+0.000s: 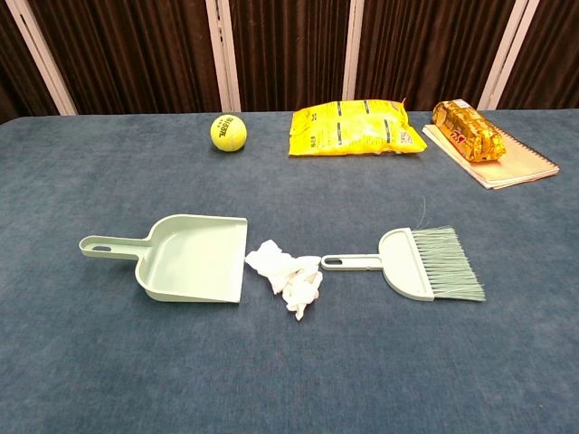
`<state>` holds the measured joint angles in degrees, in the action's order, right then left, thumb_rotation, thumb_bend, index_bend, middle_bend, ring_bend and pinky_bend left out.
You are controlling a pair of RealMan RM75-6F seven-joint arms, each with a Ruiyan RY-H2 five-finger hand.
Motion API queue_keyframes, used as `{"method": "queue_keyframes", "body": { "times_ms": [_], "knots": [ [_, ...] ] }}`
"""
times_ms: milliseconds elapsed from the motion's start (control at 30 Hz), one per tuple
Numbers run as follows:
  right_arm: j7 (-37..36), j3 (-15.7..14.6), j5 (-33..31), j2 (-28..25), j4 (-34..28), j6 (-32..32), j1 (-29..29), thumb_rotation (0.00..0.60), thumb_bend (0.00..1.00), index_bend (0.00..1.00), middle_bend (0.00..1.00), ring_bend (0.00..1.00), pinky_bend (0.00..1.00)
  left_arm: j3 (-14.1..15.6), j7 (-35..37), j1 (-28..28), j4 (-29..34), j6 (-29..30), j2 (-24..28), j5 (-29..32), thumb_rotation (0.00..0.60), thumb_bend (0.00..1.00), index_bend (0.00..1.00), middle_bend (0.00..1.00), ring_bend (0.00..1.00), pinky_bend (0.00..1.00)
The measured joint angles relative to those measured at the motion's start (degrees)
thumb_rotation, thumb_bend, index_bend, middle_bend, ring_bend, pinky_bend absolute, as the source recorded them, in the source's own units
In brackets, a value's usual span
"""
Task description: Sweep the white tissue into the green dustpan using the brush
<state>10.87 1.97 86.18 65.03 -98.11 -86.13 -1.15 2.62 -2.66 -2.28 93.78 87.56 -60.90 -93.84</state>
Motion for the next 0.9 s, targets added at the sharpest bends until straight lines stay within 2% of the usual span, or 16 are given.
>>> {"method": "queue_keyframes", "body": {
  "times_ms": [900],
  "knots": [
    [-0.42,-0.24,0.20,-0.35,-0.06,0.32,-0.05,0.600,0.38,0.00,0.00,0.00,0.00,0.10,-0.50,0.03,0.50,-0.34,0.22,0.36,0.600,0.00,0.00,0.00,0.00,0.01]
  ]
}}
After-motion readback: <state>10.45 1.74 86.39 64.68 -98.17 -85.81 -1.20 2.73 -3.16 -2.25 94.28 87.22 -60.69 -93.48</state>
